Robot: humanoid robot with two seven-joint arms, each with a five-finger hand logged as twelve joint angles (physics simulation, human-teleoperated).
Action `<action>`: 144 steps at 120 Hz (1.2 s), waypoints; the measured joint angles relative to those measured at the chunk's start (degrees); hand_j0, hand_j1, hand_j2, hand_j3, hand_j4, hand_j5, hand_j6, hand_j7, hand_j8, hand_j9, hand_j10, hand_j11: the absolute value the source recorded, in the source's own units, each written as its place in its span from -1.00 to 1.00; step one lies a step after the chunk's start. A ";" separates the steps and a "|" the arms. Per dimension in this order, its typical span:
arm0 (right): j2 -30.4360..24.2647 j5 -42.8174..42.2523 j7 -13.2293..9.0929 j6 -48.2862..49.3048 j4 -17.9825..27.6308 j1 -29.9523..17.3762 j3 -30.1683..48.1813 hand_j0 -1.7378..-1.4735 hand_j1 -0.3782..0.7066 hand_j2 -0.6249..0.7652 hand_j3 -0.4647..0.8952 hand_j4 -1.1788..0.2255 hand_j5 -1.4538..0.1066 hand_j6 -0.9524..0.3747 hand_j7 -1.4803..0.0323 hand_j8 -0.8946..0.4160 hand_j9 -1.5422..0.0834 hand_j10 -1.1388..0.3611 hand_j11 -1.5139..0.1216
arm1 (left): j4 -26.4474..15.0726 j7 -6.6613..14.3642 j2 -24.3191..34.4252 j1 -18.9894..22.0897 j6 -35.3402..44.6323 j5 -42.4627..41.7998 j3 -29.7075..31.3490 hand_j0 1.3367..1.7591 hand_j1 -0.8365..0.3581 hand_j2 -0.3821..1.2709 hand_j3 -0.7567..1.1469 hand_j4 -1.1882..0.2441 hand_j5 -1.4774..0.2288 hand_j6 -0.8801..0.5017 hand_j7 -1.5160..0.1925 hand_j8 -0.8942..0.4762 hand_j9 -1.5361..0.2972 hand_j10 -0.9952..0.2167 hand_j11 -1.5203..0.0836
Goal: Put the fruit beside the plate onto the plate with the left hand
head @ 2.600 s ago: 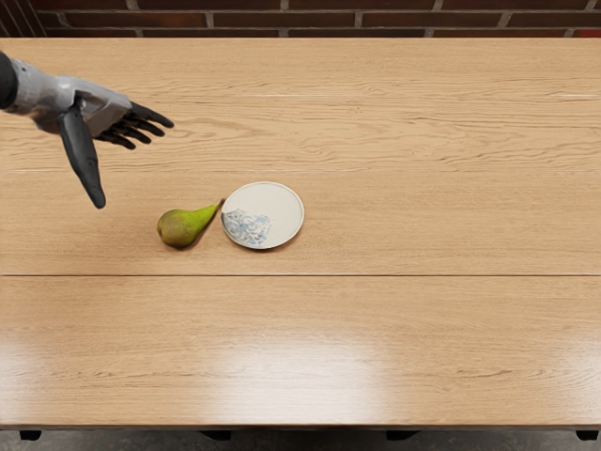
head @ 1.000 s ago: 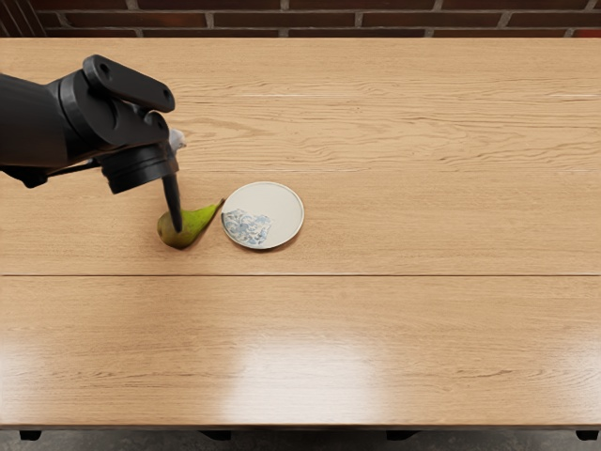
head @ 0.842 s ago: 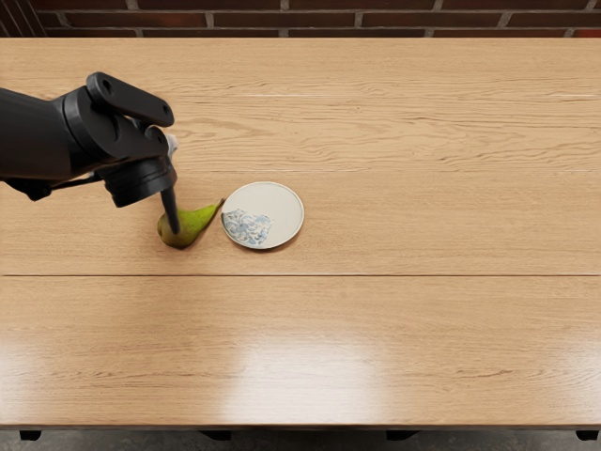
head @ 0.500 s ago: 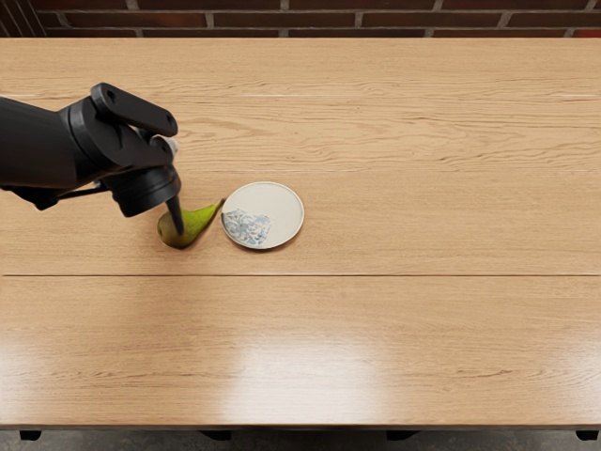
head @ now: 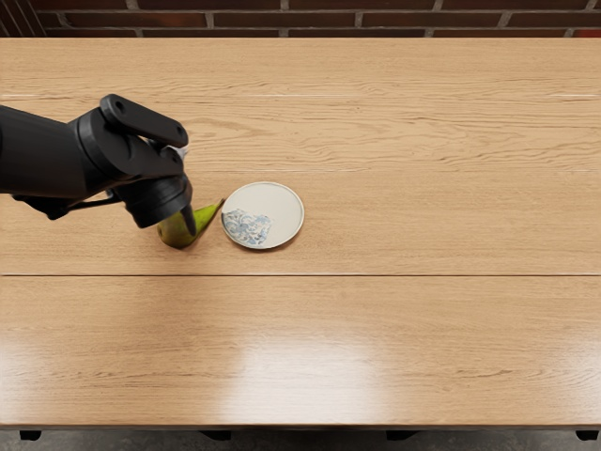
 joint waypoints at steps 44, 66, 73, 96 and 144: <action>0.00 0.00 0.00 -0.03 0.01 0.00 0.00 -0.40 -0.91 -0.11 -0.32 0.66 0.84 0.41 0.93 0.34 0.87 0.50 0.83 | -0.09 -0.02 0.00 3.63 6.48 0.76 -0.28 0.52 0.92 -0.53 -0.20 0.61 0.68 0.22 0.72 0.25 0.63 0.58 0.84; 0.00 0.00 0.00 -0.01 0.01 0.00 0.00 -0.40 -0.91 -0.11 -0.32 0.66 0.84 0.41 0.93 0.34 0.87 0.50 0.83 | -0.20 -0.02 0.00 3.77 6.96 1.48 -1.68 0.52 0.91 -0.53 -0.20 0.60 0.67 0.22 0.71 0.25 0.62 0.58 0.83; 0.00 0.00 0.00 -0.01 0.01 0.00 0.00 -0.40 -0.91 -0.11 -0.32 0.66 0.84 0.41 0.93 0.34 0.87 0.50 0.83 | -0.34 -0.02 0.00 3.89 6.93 1.54 -2.38 0.52 0.90 -0.53 -0.20 0.60 0.67 0.21 0.71 0.25 0.62 0.58 0.83; 0.00 0.00 0.00 -0.01 0.00 0.00 0.00 -0.40 -0.91 -0.11 -0.32 0.66 0.84 0.41 0.93 0.34 0.87 0.50 0.83 | -0.66 -0.02 0.00 4.67 7.12 1.63 -3.13 0.52 0.89 -0.53 -0.20 0.59 0.66 0.20 0.70 0.24 0.61 0.56 0.82; 0.00 0.00 0.00 0.00 0.03 0.00 0.00 -0.40 -0.91 -0.11 -0.32 0.66 0.84 0.41 0.93 0.34 0.87 0.50 0.83 | -0.40 -0.16 0.00 6.16 7.50 2.05 -3.30 0.52 0.84 -0.52 -0.20 0.56 0.62 0.17 0.66 0.20 0.57 0.52 0.78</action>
